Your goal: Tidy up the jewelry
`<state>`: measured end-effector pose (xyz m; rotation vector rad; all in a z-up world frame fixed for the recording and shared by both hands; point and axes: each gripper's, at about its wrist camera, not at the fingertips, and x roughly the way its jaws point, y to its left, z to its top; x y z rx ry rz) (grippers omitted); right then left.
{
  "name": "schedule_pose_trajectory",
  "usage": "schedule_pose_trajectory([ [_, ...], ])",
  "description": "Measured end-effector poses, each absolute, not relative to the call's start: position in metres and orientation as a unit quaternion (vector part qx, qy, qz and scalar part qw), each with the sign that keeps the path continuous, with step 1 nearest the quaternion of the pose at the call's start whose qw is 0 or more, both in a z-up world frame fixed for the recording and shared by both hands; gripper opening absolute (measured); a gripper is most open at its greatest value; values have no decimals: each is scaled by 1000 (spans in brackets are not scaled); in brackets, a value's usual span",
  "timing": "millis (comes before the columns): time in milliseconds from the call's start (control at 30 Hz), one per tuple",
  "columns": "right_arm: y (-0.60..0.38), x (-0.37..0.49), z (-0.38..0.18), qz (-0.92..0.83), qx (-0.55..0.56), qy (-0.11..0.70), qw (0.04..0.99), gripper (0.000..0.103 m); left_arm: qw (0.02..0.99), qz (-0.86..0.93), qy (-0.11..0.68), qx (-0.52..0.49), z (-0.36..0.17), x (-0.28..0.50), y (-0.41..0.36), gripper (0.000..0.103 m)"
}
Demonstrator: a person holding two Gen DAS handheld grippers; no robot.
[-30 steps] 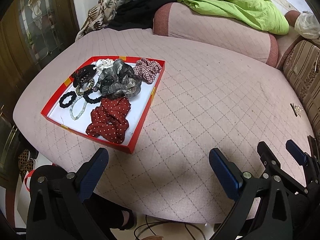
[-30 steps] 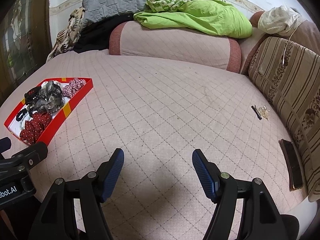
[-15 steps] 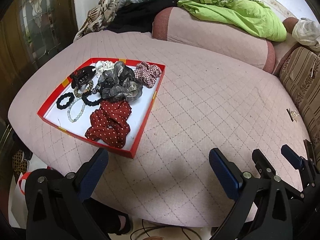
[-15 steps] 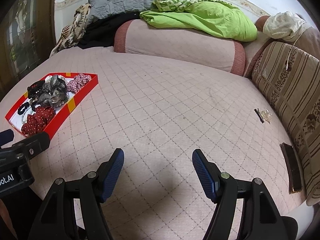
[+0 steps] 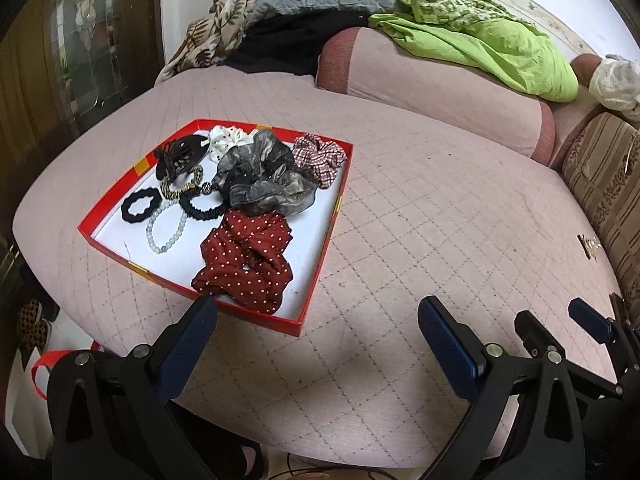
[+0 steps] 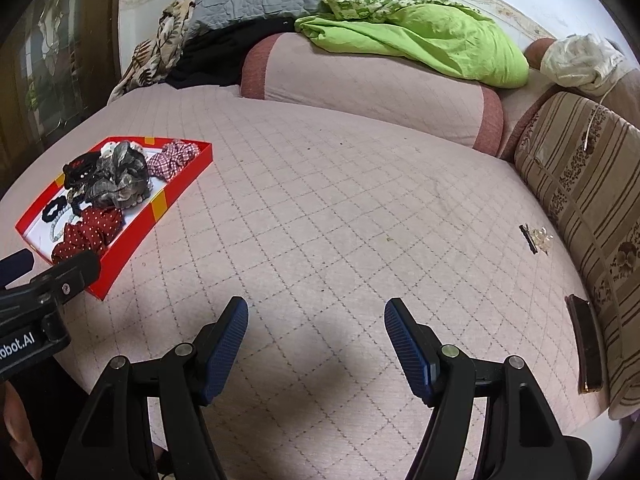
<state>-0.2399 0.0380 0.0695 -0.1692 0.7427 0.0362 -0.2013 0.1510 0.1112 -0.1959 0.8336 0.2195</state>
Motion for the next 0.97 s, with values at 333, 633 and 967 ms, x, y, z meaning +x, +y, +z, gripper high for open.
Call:
schedule_pose_trajectory([
  [333,49,-240,65,21,-100,364,926,75,895,114,416,-109,101,-199,159,100],
  [633,44,-239,60,25,-90,370,924,75,890,117,429,-99,97,-196,153,100],
  [967,22,-230,58,22,-54,384,921,75,900,100,422,-55,118,-178,125,100],
])
